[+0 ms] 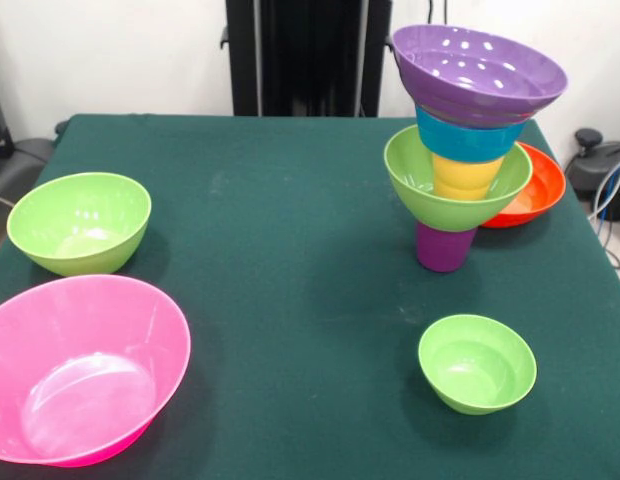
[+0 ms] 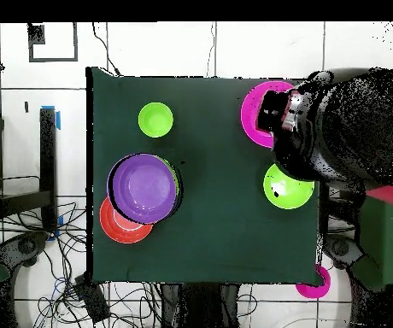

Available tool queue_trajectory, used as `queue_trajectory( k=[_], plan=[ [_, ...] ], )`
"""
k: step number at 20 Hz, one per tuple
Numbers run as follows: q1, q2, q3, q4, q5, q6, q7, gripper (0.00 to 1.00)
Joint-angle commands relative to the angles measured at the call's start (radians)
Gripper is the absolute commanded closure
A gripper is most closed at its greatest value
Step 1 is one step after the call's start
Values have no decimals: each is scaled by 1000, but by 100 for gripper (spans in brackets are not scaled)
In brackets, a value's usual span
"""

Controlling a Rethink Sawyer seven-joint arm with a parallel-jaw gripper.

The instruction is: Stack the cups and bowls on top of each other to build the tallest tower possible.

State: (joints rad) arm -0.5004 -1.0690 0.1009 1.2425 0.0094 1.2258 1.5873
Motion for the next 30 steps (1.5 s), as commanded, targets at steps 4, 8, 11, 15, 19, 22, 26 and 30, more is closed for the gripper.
queue_trajectory(
  k=[4,8,11,15,19,22,26,30],
  plan=[
    [-20,80,109,168,-88,-71,-255,100],
    [-30,89,119,182,-94,-103,-244,100],
    [-37,96,127,189,-96,-114,-236,100],
    [-40,106,129,198,-97,-119,-210,100],
    [-42,118,127,216,-95,-145,-188,100],
    [-45,127,127,224,-101,-164,-183,100],
    [-55,135,137,241,-97,-186,-187,100],
    [-58,140,139,250,-105,-198,-186,100]
  ],
)
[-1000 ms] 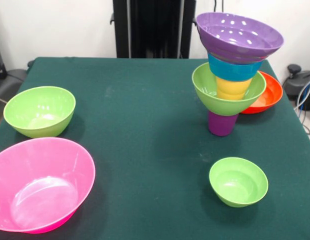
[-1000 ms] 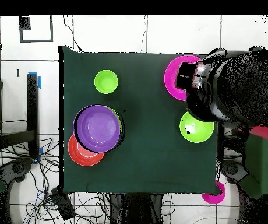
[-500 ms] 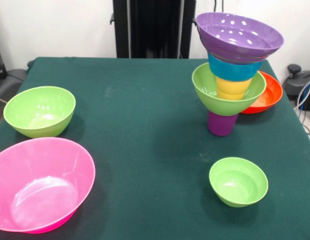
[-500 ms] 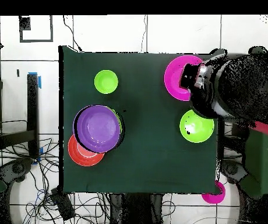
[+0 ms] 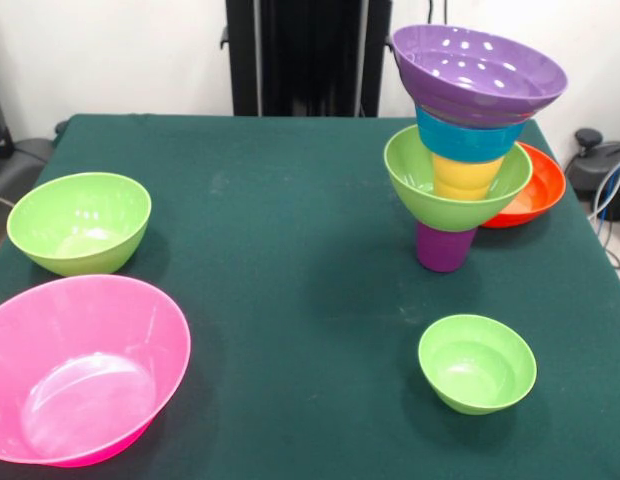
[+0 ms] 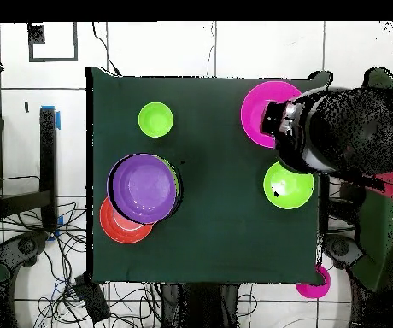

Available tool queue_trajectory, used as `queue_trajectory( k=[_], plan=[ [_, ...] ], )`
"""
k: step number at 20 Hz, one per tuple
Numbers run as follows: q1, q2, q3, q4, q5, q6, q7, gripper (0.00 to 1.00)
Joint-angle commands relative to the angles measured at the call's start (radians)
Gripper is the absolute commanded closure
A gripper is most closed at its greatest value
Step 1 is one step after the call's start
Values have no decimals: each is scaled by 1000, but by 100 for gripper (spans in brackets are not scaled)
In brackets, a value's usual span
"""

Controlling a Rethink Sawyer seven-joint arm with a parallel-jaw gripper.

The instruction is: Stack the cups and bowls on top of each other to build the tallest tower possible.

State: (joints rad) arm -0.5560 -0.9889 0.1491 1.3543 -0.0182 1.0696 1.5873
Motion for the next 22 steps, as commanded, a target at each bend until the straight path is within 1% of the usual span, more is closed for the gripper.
queue_trajectory(
  k=[1,5,12,21,22],
  plan=[
    [-4,57,92,144,-77,-43,-188,100],
    [-9,67,96,152,-85,-67,-186,100],
    [-16,115,107,143,-102,-102,-174,100],
    [-22,143,117,148,-117,-145,-177,100],
    [-25,136,122,166,-110,-156,-181,100]
  ],
)
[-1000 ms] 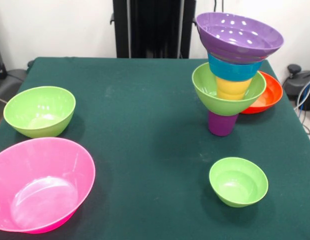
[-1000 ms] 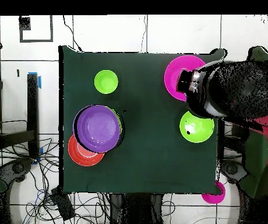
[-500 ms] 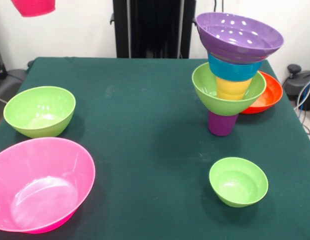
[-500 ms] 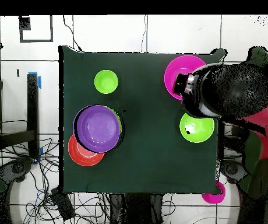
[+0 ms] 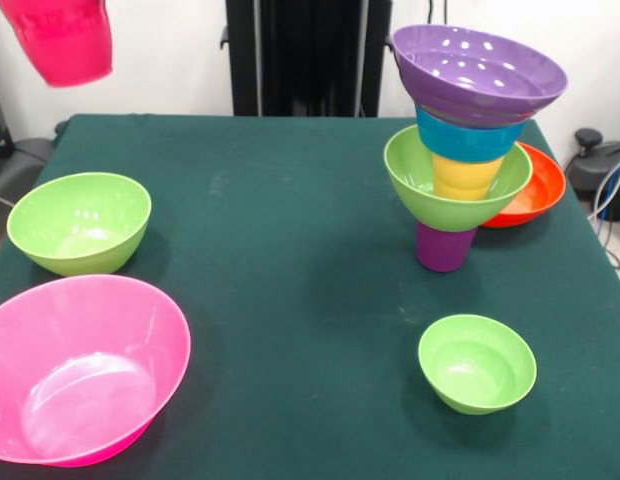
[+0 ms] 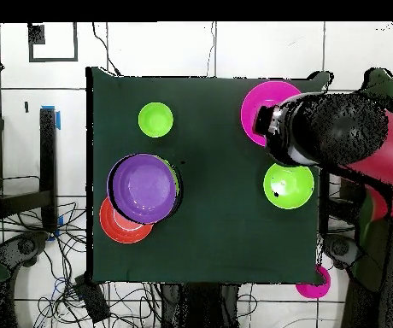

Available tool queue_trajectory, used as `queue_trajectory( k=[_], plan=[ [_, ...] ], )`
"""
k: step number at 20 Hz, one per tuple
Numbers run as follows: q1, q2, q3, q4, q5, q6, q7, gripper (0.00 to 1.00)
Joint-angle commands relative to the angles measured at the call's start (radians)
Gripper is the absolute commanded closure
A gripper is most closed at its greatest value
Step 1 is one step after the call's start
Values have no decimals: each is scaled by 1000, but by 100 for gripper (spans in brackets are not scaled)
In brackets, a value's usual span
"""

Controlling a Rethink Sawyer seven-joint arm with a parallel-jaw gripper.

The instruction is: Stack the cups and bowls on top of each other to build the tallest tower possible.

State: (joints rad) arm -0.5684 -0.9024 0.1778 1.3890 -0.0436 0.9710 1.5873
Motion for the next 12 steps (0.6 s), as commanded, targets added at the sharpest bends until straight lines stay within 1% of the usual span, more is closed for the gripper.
queue_trajectory(
  k=[1,7,11,12],
  plan=[
    [-11,48,96,133,-82,-53,-179,100],
    [32,37,89,108,-95,-33,-125,100],
    [80,9,73,72,-110,32,-81,100],
    [96,-3,66,61,-110,63,-63,100]
  ],
)
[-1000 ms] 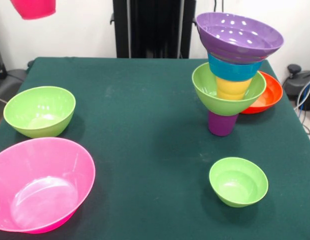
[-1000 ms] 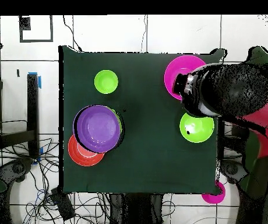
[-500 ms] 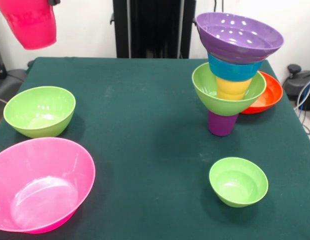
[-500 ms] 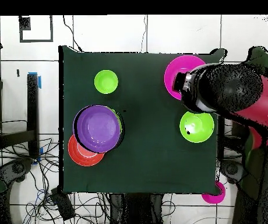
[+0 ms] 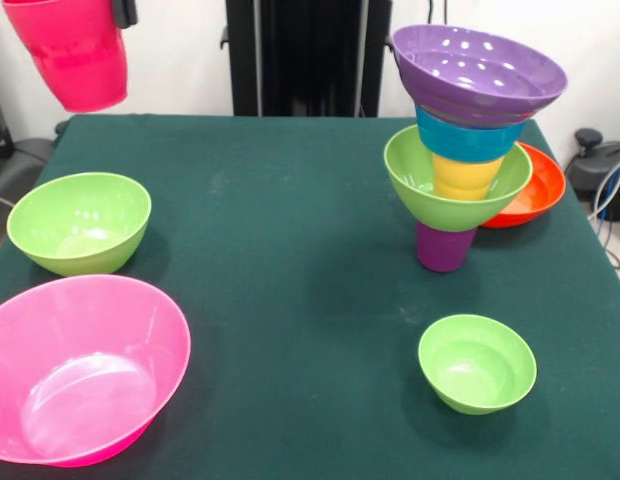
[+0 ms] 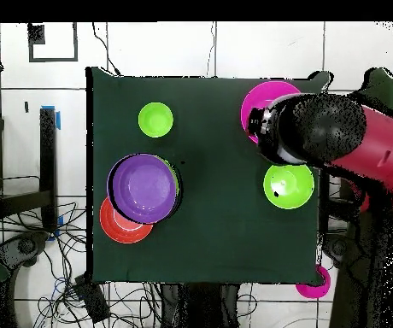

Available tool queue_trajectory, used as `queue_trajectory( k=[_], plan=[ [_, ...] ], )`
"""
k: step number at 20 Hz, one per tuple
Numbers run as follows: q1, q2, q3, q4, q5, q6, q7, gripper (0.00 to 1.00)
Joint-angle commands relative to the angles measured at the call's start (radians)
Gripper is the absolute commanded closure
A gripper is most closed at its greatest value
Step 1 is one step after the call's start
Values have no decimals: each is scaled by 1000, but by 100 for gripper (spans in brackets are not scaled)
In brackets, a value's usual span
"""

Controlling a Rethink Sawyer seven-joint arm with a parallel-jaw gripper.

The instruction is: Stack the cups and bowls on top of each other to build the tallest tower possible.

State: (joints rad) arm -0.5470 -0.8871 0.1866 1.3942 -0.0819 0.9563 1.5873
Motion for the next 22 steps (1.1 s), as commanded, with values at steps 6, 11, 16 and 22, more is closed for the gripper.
queue_trajectory(
  k=[6,11,16,22],
  plan=[
    [142,-68,26,28,-95,158,-17,100],
    [179,-85,7,21,-95,177,27,100],
    [201,-114,-5,16,-80,225,38,100],
    [264,-116,-20,44,-42,215,159,100]
  ],
)
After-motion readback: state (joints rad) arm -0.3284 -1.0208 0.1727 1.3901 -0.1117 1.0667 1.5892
